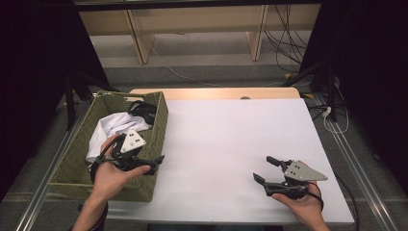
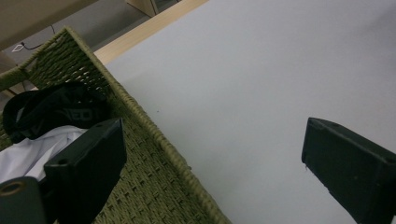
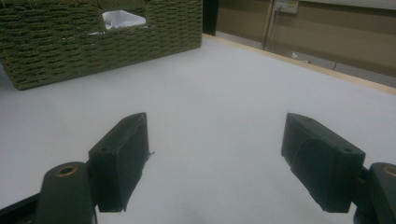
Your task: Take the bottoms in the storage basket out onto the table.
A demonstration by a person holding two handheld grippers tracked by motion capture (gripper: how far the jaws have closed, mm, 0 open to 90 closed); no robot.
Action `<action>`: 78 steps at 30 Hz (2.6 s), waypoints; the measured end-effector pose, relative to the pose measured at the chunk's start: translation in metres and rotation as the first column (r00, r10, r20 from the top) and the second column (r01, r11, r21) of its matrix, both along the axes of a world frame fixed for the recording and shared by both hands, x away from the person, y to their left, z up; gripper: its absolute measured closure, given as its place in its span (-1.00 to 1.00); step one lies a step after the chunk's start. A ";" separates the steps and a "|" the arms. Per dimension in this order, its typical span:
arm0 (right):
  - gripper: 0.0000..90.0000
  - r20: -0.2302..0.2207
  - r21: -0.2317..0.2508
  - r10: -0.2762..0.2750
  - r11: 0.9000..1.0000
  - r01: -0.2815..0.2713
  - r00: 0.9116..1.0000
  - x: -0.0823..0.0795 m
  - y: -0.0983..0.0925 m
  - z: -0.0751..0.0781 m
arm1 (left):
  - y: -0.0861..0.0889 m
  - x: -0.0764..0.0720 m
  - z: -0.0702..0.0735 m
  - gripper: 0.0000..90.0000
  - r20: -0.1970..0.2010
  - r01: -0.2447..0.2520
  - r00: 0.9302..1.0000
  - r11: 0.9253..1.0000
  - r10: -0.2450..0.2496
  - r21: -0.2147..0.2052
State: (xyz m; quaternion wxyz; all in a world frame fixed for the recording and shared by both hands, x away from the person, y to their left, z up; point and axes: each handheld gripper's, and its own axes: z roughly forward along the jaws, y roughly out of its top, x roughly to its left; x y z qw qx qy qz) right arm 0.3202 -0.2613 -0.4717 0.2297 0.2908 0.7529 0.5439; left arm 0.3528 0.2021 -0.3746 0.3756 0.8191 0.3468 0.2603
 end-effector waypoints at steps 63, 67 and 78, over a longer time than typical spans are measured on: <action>-0.53 -0.003 -0.009 -0.045 0.999 0.045 0.999 0.003 -0.001 -0.004 | 0.119 0.186 -0.067 -0.67 -0.132 -0.314 0.920 0.895 0.369 0.316; -0.53 -0.009 -0.012 -0.047 0.999 0.047 0.999 0.003 -0.002 -0.004 | 0.122 0.195 -0.074 -0.67 -0.142 -0.313 0.915 0.887 0.377 0.340; -0.53 -0.017 -0.015 -0.045 0.999 0.044 0.999 0.004 -0.002 -0.005 | 0.123 0.210 -0.091 -0.87 -0.181 -0.261 0.918 0.882 0.352 0.392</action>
